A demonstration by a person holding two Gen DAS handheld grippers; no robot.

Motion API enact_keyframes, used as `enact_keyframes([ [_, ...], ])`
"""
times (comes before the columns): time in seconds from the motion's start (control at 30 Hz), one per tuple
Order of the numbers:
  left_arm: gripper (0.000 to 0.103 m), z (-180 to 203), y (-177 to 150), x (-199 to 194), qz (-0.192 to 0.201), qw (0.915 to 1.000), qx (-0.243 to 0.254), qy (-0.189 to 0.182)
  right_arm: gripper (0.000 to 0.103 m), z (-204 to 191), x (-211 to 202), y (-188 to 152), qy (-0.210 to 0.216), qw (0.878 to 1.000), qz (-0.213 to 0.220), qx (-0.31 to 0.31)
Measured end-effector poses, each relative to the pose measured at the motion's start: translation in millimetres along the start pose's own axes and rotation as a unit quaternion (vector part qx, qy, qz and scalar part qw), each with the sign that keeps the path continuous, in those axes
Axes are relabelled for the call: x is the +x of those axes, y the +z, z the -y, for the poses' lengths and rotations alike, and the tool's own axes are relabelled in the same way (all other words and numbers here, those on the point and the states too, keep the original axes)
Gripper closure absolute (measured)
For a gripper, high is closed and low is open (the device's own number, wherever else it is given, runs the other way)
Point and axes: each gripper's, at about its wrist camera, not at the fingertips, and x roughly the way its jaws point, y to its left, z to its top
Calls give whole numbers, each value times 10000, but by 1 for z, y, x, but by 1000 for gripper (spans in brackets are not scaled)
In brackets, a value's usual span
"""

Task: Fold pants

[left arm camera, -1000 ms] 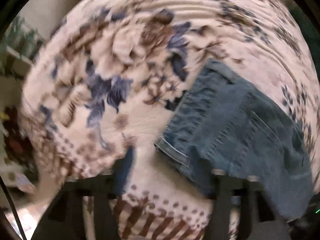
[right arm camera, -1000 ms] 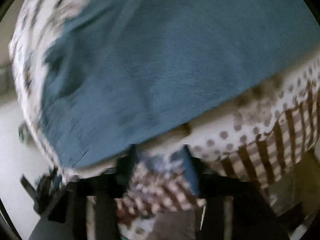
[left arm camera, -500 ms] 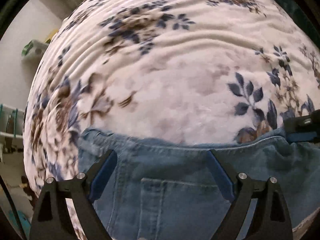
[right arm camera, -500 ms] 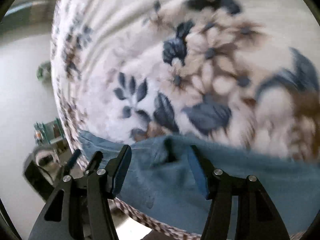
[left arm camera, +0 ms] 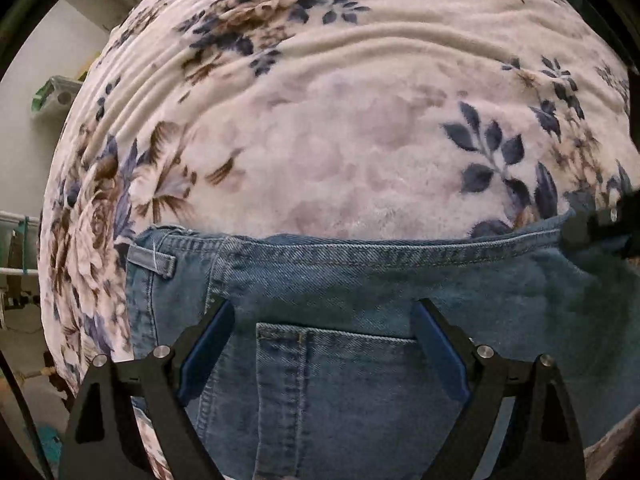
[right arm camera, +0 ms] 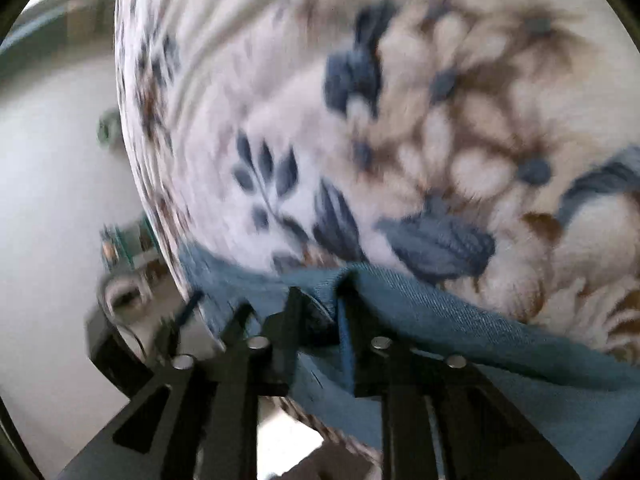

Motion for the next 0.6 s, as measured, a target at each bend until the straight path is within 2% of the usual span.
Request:
enact_keyframes([
  [0.03, 12, 0, 0, -1, 23, 10000, 5, -5, 55, 2, 1, -1, -62, 9997, -200, -97],
  [0.07, 12, 1, 1, -2, 52, 10000, 26, 8, 52, 3, 4, -2, -86, 9991, -359, -195],
  [0.1, 12, 1, 1, -2, 65, 10000, 45, 25, 52, 2, 9, -4, -153, 9976, -592, -314],
  [0.13, 12, 2, 1, -1, 54, 10000, 52, 28, 52, 0, 18, -9, -310, 9930, -1017, -522],
  [0.2, 12, 2, 2, -1, 30, 10000, 25, -13, 52, -6, 30, -16, -509, 9851, -1388, -876],
  [0.23, 12, 2, 2, -2, 34, 10000, 15, -12, 52, -7, 29, -16, -605, 9844, -1330, -983],
  [0.3, 12, 4, 3, -2, 42, 10000, 13, -21, 52, -10, 22, -11, -480, 9883, -1035, -1007],
  [0.37, 12, 7, 2, -3, 45, 10000, 34, -13, 51, -5, 9, 1, 136, 9957, -583, -706],
  [0.4, 12, 10, 1, -3, 34, 10000, 59, -5, 52, -2, 6, 4, 273, 9968, -502, -566],
  [0.43, 12, 10, 0, -2, 15, 10000, 89, -4, 60, 5, 6, 7, 319, 9975, -513, -367],
  [0.47, 12, 12, -1, -1, -3, 9999, 119, -3, 82, 10, 5, 7, 251, 9976, -580, -272],
  [0.5, 12, 13, -3, -1, -20, 9999, 145, -5, 86, 14, 0, 6, 107, 9978, -593, -269],
  [0.53, 12, 15, -5, -2, -25, 9999, 162, -11, 86, 21, -11, 7, 232, 9985, -501, -70],
  [0.6, 12, 15, -9, -2, -12, 9998, 182, -4, 86, 34, -49, 8, 475, 9983, 205, 254],
])
